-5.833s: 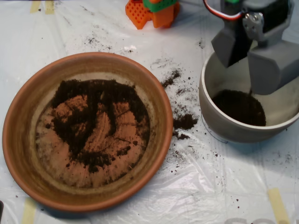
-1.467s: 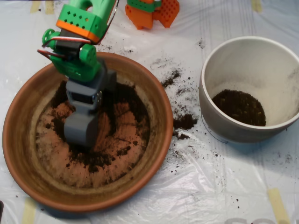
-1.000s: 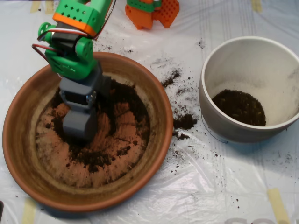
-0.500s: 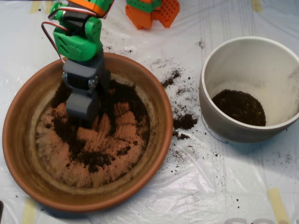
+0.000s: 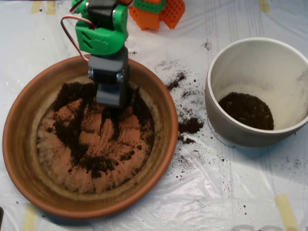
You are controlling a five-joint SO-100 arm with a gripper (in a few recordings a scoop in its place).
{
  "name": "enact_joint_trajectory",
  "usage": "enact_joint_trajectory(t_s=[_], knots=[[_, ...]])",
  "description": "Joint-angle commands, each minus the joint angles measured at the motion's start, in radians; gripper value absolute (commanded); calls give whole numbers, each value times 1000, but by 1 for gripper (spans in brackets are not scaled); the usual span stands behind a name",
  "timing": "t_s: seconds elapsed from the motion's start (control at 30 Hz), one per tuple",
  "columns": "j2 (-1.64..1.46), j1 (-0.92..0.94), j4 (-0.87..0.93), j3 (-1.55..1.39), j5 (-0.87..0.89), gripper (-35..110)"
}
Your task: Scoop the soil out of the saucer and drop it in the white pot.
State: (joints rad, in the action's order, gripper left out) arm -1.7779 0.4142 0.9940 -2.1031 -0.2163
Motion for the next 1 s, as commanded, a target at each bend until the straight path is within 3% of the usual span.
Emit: enact_joint_trajectory(t_s=[0.0, 0.5, 0.97], knots=[[-207, -80, 58, 51, 54, 0], [-138, -316, 379, 612, 123, -1], [167, -667, 696, 1250, 183, -1]])
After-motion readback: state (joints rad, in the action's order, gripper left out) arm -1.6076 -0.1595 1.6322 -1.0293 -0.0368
